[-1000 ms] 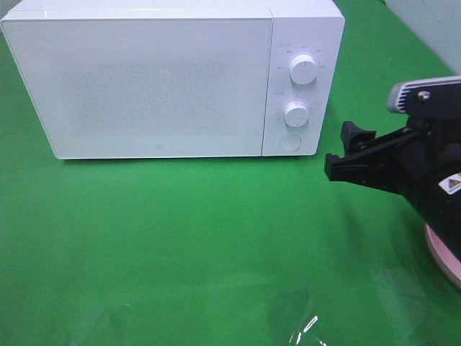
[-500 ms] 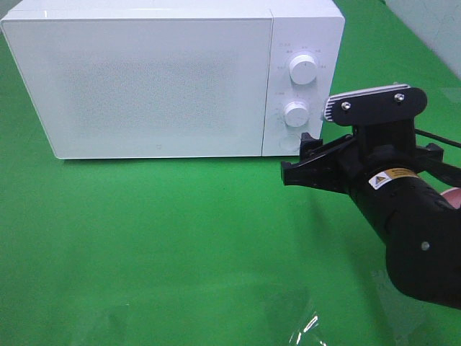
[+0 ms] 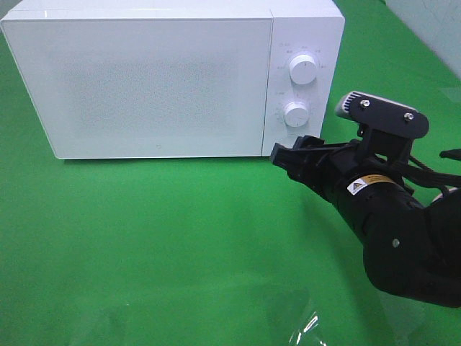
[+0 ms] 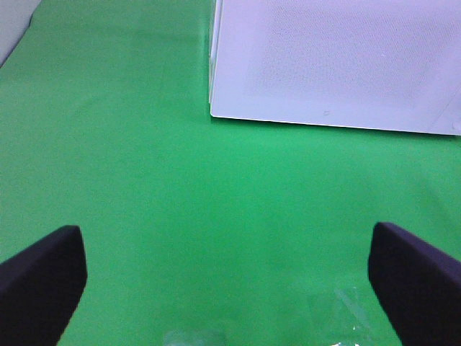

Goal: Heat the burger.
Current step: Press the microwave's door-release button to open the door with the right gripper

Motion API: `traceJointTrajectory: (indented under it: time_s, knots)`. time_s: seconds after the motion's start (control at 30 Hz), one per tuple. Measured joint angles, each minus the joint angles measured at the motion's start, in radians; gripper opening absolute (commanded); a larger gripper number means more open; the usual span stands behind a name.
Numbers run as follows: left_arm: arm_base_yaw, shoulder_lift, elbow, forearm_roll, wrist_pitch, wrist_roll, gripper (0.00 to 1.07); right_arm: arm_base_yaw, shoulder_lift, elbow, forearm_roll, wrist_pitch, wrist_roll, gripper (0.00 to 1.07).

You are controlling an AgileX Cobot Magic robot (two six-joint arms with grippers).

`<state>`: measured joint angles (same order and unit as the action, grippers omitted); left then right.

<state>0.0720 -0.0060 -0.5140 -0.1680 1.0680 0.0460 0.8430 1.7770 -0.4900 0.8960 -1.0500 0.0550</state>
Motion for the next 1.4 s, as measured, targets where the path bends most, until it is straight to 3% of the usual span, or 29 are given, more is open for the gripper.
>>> traceJointTrajectory:
  time_s: [0.03, 0.13, 0.27, 0.43, 0.5, 0.7, 0.93, 1.23, 1.4]
  knots:
    - [0.0, 0.0, 0.0, 0.0, 0.0, 0.0, 0.99, 0.0, 0.0, 0.0, 0.0, 0.006, 0.112, 0.47]
    - [0.0, 0.0, 0.0, 0.0, 0.0, 0.0, 0.99, 0.0, 0.0, -0.001, 0.0, 0.006, 0.243, 0.39]
    - [0.0, 0.0, 0.0, 0.0, 0.0, 0.0, 0.99, 0.0, 0.0, -0.002, 0.0, 0.03, 0.57, 0.21]
    - [0.0, 0.0, 0.0, 0.0, 0.0, 0.0, 0.99, 0.0, 0.0, -0.002, 0.0, 0.041, 0.828, 0.11]
    - [0.0, 0.0, 0.0, 0.0, 0.0, 0.0, 0.99, 0.0, 0.0, -0.002, -0.015, 0.061, 0.966, 0.02]
    - [0.0, 0.0, 0.0, 0.001, 0.0, 0.0, 0.99, 0.0, 0.0, -0.002, -0.079, 0.094, 1.163, 0.0]
    - [0.0, 0.0, 0.0, 0.001, 0.0, 0.0, 0.99, -0.025, 0.0, -0.002, -0.13, 0.119, 1.208, 0.0]
    - [0.0, 0.0, 0.0, 0.001, 0.0, 0.0, 0.99, -0.095, 0.053, -0.012, -0.218, 0.144, 1.298, 0.0]
    - [0.0, 0.0, 0.0, 0.001, 0.0, 0.0, 0.99, -0.149, 0.106, -0.075, -0.318, 0.145, 1.354, 0.0]
